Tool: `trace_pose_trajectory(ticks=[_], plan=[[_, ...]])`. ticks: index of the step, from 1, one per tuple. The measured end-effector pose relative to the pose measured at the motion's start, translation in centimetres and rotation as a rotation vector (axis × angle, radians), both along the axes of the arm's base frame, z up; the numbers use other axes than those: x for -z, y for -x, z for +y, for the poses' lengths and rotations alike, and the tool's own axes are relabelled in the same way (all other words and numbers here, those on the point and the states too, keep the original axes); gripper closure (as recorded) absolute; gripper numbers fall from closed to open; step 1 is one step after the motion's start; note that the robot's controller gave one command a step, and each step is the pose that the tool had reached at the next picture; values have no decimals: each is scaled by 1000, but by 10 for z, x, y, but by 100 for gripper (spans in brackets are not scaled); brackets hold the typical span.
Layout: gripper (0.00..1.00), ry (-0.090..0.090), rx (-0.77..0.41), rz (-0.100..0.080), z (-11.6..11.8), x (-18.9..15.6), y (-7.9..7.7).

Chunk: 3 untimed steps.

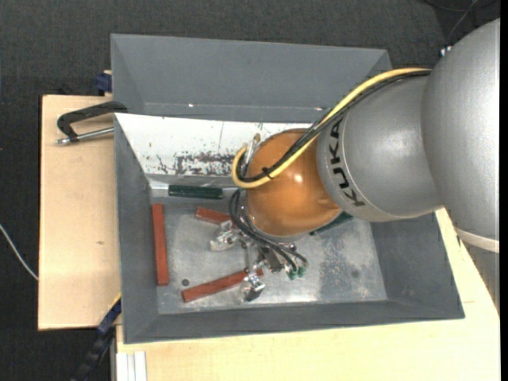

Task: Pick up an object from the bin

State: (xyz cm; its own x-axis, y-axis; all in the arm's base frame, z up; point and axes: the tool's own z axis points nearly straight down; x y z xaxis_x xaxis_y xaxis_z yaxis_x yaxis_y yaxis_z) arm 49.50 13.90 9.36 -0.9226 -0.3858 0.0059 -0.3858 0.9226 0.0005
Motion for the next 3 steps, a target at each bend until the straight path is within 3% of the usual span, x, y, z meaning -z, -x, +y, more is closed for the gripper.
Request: trace_pose_trajectory(ticks=[1, 2, 3], plan=[[100, 0, -5, 2, 22, 18, -6], [100, 0, -4, 1, 22, 18, -6], [100, -5, -38, -11, 41, -123, -27]])
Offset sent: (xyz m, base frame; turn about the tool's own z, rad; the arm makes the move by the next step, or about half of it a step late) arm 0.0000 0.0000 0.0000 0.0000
